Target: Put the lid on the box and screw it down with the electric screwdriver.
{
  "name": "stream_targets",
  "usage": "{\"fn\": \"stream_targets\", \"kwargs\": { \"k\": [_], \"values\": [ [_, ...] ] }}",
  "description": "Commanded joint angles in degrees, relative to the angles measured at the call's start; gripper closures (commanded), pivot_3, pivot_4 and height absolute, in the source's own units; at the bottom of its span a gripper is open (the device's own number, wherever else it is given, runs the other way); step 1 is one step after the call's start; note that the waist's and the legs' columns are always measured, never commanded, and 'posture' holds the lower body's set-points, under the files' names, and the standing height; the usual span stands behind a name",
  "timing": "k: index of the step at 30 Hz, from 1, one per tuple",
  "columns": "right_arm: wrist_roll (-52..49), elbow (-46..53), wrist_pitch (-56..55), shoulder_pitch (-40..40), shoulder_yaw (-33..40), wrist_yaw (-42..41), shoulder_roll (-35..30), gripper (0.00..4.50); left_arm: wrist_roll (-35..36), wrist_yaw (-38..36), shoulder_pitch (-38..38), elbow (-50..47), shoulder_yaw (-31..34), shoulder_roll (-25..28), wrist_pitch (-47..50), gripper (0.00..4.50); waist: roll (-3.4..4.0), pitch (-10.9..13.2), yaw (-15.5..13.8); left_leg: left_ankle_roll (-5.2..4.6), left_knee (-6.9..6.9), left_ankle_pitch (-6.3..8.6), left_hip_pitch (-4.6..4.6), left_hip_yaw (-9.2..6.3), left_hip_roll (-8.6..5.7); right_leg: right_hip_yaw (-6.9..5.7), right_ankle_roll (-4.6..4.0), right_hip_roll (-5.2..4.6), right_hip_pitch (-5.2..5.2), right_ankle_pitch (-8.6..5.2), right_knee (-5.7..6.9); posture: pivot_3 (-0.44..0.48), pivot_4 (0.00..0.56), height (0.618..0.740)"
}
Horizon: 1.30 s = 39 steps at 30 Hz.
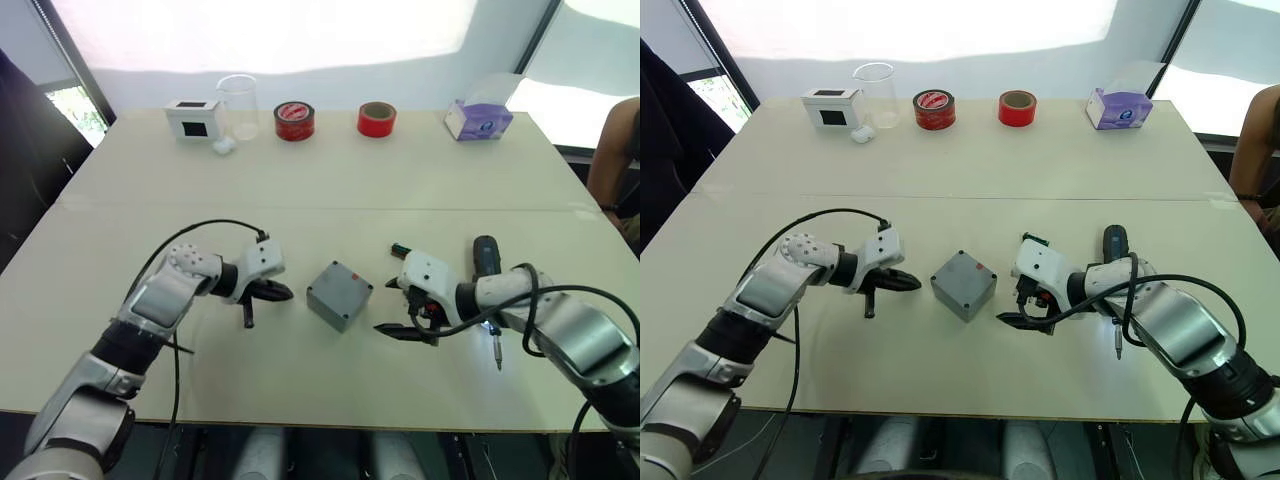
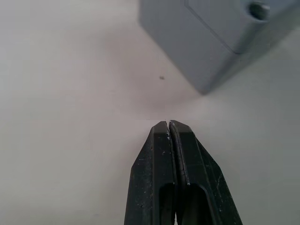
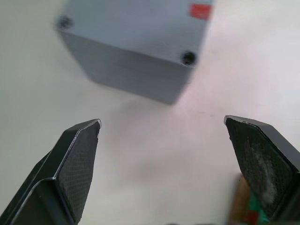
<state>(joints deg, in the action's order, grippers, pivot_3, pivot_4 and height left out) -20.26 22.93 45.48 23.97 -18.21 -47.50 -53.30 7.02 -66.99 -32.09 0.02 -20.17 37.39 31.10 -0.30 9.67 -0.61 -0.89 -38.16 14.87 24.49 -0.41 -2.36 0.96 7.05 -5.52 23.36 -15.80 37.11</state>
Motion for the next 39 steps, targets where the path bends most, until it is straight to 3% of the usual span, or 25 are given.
{"fn": "stream_targets", "kwargs": {
  "k": [1,11,22,39],
  "values": [
    [4.76,-4.35,-5.15,2.77,-1.87,-1.7,1.39,0.09,1.64,0.58,0.81,-4.9,0.12,-0.87,3.07,4.5,0.0,0.0,-0.01,0.01,0.0,0.0,0.0,0.0,0.0,0.0,0.0,0.0,0.0,0.0,0.0,0.0,0.15,0.74],
    [6.19,-4.78,-4.83,2.94,-1.95,-3.88,6.83,0.09,3.2,7.73,0.18,-4.51,1.57,-9.1,6.66,4.5,0.0,0.0,-0.09,0.01,-0.04,-0.01,0.0,-0.01,0.0,-0.01,0.0,0.02,-0.02,0.0,0.05,0.0,0.15,0.74],
    [1.65,3.73,2.57,-1.49,1.51,-4.61,7.69,0.09,1.63,10.43,-1.99,0.16,1.86,-9.16,3.24,4.5,0.0,0.0,-0.04,0.02,-0.03,-0.01,0.0,-0.03,0.0,-0.03,0.0,0.02,-0.01,0.0,0.05,0.0,0.15,0.74],
    [-0.23,7.11,7.39,-0.37,1.96,-3.46,8.52,0.09,0.49,10.27,-3.96,0.27,0.68,-9.92,2.23,4.5,-0.01,-0.01,-0.06,0.02,-0.03,-0.01,0.0,-0.04,0.0,-0.02,0.0,0.02,-0.01,0.0,0.05,0.0,0.15,0.74]
  ]
}}
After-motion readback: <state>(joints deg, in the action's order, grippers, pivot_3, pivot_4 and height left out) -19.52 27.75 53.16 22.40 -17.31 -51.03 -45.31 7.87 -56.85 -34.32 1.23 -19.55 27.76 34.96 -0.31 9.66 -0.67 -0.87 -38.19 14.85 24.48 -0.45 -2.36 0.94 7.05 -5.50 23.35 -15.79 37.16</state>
